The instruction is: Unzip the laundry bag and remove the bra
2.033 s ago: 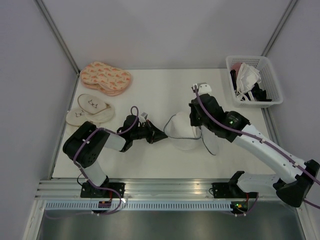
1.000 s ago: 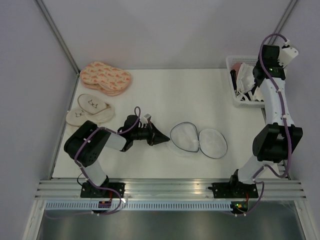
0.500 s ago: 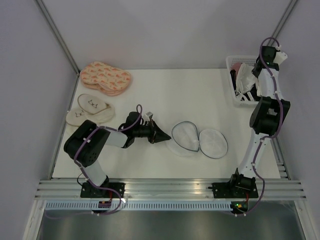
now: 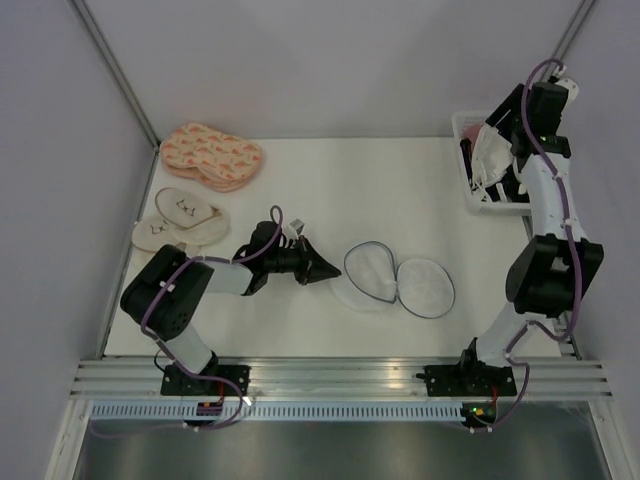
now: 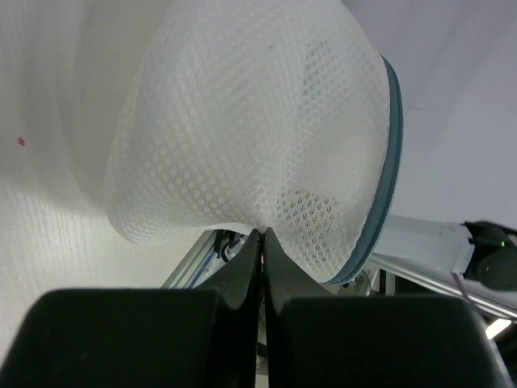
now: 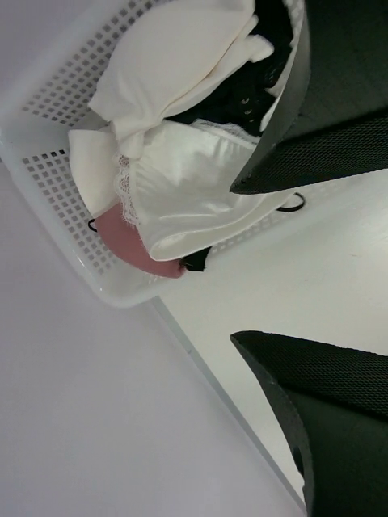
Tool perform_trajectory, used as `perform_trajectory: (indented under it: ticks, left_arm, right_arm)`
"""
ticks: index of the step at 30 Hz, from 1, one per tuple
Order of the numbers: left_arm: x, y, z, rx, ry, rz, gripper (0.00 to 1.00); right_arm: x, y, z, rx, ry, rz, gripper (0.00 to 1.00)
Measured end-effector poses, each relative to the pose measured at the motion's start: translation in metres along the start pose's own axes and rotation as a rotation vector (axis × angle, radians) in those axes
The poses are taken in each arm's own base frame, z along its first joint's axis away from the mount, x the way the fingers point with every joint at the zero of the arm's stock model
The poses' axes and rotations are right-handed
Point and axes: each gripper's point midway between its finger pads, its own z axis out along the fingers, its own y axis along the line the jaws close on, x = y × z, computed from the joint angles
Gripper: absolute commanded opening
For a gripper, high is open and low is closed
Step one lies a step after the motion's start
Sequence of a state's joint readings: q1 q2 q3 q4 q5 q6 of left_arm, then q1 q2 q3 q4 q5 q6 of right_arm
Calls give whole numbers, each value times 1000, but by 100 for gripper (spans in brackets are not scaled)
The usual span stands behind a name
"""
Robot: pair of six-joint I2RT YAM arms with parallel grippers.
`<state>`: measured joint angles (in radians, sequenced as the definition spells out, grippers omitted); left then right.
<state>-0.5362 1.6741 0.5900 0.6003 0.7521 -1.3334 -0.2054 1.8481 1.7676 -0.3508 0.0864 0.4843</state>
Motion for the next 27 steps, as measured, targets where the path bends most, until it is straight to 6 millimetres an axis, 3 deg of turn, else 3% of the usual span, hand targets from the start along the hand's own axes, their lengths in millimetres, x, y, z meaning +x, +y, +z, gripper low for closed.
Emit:
perform_trajectory:
  ticks: [2, 5, 8, 10, 11, 15, 18, 23, 27]
  left_arm:
    - [0, 3, -1, -7, -13, 1, 2]
    - [2, 11, -4, -21, -25, -2, 2]
    - [3, 16, -6, -31, -38, -4, 2]
    - [5, 16, -9, -31, -48, 0, 2]
    - [5, 15, -11, -29, -58, 4, 2]
    - [10, 10, -26, -15, -118, 34, 2]
    - [13, 6, -42, -13, -188, 64, 2]
    - [11, -19, -68, 19, -303, 152, 2]
    - [9, -24, -73, 9, -337, 176, 2]
  right_arm:
    - [-16, 11, -39, -22, -53, -17, 74]
    - [-14, 33, -98, -45, -96, -59, 74]
    - [35, 70, -158, -134, -41, -117, 74]
    - [84, 73, -187, -164, 53, -152, 73]
    - [101, 67, -194, -159, 82, -157, 73]
    - [181, -1, -202, 21, 247, -208, 73]
    - [224, -44, -206, 144, 358, -258, 73]
    - [252, -61, -217, 157, 433, -245, 71]
    - [284, -64, -227, 100, 525, -212, 69]
